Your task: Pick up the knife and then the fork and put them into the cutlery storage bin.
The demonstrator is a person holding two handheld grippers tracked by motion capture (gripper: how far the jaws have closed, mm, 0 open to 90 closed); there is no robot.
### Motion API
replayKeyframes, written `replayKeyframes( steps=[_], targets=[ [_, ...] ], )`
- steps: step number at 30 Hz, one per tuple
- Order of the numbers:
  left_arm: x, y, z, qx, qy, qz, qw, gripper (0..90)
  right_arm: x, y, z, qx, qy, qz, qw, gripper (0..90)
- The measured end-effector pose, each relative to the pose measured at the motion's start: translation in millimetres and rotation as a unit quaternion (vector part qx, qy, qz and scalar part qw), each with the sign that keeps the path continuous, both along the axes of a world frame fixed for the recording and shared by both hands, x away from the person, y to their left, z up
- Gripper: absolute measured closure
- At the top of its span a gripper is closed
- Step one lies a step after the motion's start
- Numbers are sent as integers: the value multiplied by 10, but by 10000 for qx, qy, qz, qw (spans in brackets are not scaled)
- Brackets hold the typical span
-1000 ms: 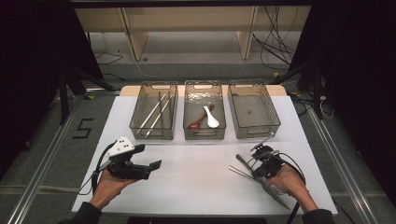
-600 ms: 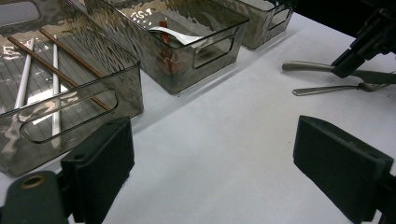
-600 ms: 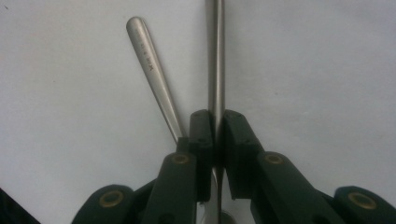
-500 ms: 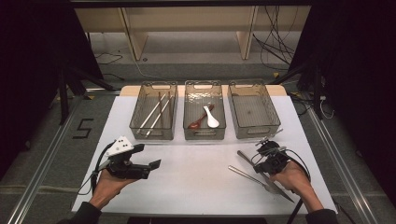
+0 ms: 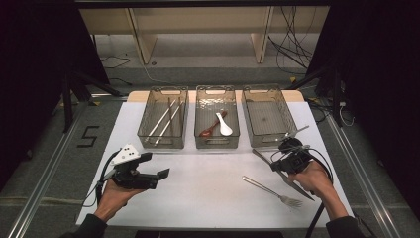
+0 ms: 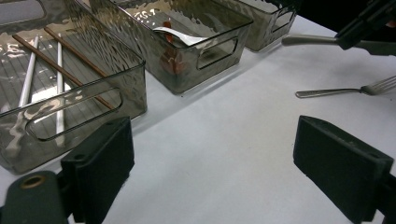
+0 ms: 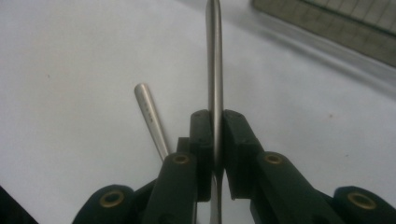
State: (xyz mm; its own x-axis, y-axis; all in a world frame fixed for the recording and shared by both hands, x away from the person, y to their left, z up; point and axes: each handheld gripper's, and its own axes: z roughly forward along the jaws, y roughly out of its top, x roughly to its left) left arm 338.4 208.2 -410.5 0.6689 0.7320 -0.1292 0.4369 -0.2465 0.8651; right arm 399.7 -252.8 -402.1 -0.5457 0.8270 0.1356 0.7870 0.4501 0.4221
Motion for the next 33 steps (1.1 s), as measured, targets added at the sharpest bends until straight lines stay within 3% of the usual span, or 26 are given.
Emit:
replayKeyframes(
  steps=[10, 17, 20, 33],
  targets=[
    [9, 23, 0, -21, 1, 34, 10000, 118, 277, -29, 312, 170, -351, -202, 9990, 837],
    [9, 19, 0, -27, 3, 30, 10000, 117, 594, -49, 571, 224, -470, -452, 9976, 837],
    [11, 25, 1, -46, 7, 35, 10000, 117, 750, -44, 643, 127, -497, -554, 9971, 837],
    [12, 22, 3, -100, 7, 4, 9999, 117, 1265, -8, 707, 80, -434, -927, 9947, 837]
  ],
)
